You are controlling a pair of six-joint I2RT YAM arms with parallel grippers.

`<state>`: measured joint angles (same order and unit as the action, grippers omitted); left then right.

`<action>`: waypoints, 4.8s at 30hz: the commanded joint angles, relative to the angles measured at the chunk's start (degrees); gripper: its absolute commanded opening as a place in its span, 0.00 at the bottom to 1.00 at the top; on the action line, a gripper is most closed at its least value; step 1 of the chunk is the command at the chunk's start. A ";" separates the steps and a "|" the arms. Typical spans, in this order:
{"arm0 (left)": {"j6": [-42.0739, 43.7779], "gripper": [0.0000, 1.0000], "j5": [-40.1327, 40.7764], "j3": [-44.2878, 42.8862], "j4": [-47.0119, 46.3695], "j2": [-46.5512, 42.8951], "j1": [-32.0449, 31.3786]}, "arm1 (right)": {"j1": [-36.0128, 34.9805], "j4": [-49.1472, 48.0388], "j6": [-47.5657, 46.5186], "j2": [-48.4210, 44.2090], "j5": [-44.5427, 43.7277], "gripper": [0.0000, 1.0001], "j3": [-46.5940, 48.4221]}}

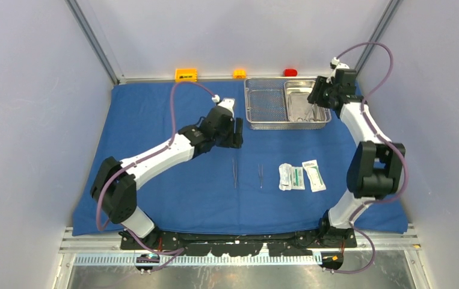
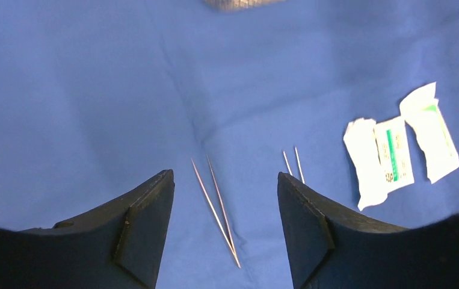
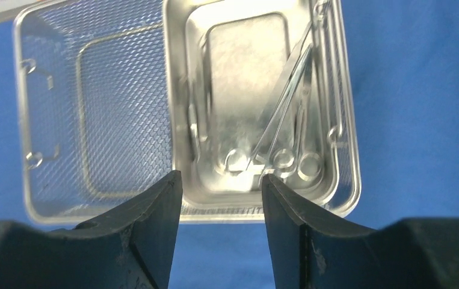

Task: Open and lay out the surgical kit
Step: Place the medical item in the surgical kit, then pick up the medical item from the container, then place the medical item in the surgical kit.

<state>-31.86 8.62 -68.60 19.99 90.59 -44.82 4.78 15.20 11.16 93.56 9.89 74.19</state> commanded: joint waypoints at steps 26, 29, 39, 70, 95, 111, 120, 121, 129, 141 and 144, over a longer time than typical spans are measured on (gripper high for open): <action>36.54 0.96 -16.51 -28.45 16.31 9.20 9.91 | -6.82 14.44 -11.79 43.36 -3.04 0.54 48.65; 36.34 0.95 -16.58 -29.40 16.39 10.26 9.92 | -7.58 14.83 -11.93 43.88 -2.68 0.54 49.28; 36.51 0.95 -16.33 -30.17 17.00 10.77 10.00 | -9.02 16.61 -13.87 46.61 -5.46 0.48 51.26; 35.72 0.96 -16.78 -26.55 14.76 7.94 11.51 | -11.64 15.38 -17.22 45.97 -14.49 0.12 48.80; 7.14 0.95 -27.93 -33.11 3.82 11.61 18.63 | -12.18 12.38 -11.88 13.11 2.35 0.00 30.76; -13.96 0.73 -37.93 -33.20 -1.91 16.69 18.19 | -20.86 7.84 -5.30 -2.67 21.93 0.01 10.31; -16.65 0.68 -37.03 -30.99 -2.28 17.51 16.87 | -23.36 8.35 -6.15 -2.01 21.54 0.00 9.92; -17.11 0.68 -37.21 -30.94 -2.35 17.85 16.73 | -23.56 8.36 -6.13 -1.93 21.37 0.00 9.97; -20.42 0.61 -38.62 -30.72 -3.35 20.17 15.55 | -24.65 8.83 -6.41 -1.94 21.05 0.01 10.11; -23.65 0.37 -40.15 -29.15 -5.78 21.45 15.11 | -25.29 8.98 -7.08 -1.70 20.19 0.00 10.00; -23.94 0.30 -40.35 -29.21 -5.98 21.55 15.11 | -25.66 8.97 -7.34 -1.57 19.92 0.01 9.76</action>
<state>-55.05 -30.20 -98.06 17.30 112.27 -29.43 -20.16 26.15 4.69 94.00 30.04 83.77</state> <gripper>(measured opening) 0.332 0.157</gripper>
